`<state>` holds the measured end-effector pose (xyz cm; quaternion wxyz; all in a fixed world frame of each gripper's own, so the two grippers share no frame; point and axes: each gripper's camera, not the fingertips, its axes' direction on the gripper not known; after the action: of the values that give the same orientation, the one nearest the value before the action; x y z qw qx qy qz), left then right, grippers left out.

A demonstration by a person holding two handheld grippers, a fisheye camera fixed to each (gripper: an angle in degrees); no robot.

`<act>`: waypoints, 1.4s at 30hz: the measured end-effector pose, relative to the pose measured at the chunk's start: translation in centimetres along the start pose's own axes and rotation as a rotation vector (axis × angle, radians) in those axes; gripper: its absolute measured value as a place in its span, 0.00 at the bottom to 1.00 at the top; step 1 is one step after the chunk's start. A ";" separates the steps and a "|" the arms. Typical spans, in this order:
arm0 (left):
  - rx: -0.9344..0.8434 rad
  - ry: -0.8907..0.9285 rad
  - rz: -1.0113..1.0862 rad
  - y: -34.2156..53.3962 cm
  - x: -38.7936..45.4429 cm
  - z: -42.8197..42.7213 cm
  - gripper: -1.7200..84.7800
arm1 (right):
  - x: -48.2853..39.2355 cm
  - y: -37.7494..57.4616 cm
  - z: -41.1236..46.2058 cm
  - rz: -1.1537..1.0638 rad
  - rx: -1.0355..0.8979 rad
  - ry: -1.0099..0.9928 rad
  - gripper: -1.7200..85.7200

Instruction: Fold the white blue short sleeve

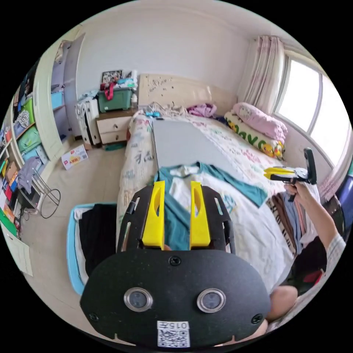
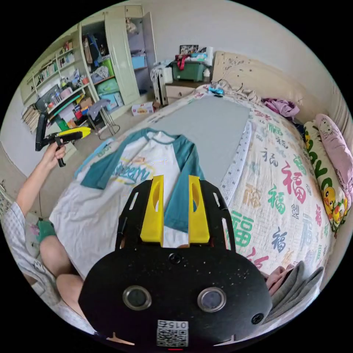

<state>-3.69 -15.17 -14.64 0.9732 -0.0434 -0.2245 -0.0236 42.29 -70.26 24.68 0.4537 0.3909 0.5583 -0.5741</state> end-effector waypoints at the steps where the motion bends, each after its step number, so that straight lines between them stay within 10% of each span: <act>1: -0.069 0.027 0.024 1.6 -0.3 1.6 0.16 | 0.3 0.6 0.8 -0.014 -0.026 -0.003 0.16; 15: -0.271 0.064 0.246 2.2 -0.5 8.2 0.04 | 11.6 -0.8 -3.9 0.001 -0.123 0.008 0.05; 25: 0.108 -0.206 -0.665 4.6 -26.4 -0.7 0.10 | 33.4 -3.7 -22.0 0.671 0.122 0.335 0.07; 30: 0.089 0.127 -0.542 13.1 -24.4 -3.4 0.12 | 27.3 2.4 -31.3 0.399 0.177 -0.144 0.10; 42: -0.029 0.312 -0.468 33.8 -17.3 -13.9 0.14 | 13.6 26.6 -49.5 0.362 -0.088 -0.166 0.17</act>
<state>-10.92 17.64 -37.20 0.9633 -0.0001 -0.0754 -0.2575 61.02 -21.20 0.53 0.6108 0.4159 0.4642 -0.4884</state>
